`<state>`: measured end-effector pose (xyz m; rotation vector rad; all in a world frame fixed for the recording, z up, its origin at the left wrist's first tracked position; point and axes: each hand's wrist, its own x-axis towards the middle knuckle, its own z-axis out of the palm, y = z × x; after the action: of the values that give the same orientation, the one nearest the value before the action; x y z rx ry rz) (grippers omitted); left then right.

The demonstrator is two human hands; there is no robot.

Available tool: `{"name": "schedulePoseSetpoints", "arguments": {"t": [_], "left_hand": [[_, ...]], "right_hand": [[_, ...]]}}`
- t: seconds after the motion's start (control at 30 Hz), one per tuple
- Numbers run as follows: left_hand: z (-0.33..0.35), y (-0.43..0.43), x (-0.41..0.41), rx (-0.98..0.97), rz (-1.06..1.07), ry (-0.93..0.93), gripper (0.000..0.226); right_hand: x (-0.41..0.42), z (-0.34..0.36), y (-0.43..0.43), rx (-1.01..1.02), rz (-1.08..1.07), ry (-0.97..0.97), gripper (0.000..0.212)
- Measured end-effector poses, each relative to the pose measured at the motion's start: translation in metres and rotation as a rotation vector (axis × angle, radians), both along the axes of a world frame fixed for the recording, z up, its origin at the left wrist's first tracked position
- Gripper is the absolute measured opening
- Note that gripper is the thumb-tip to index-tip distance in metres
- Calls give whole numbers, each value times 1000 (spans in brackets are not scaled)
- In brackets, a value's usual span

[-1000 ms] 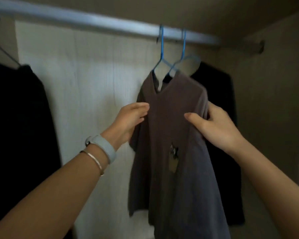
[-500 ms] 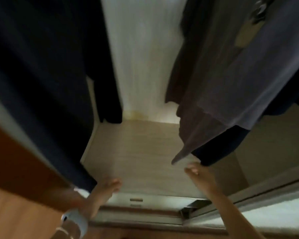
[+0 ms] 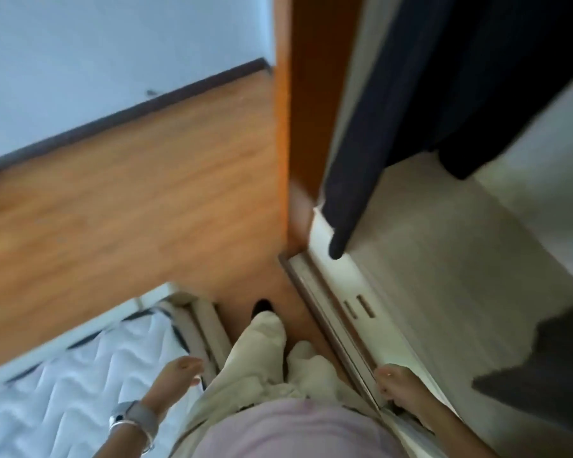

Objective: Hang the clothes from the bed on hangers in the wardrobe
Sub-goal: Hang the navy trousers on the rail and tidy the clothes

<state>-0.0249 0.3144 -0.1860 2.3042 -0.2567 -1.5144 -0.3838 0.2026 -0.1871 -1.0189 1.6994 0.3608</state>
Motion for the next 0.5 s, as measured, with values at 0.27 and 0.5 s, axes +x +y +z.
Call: {"name": "schedulePoseSetpoints", "arguments": {"t": [0.27,0.5], "left_hand": [[-4,39,11,64,296,43,11],[-28,-13,101,-6,536,187,15]], "right_hand": [[85,-17,-62,143,450,-3,19],[236,-9,-171,31,390,-93,18]]}}
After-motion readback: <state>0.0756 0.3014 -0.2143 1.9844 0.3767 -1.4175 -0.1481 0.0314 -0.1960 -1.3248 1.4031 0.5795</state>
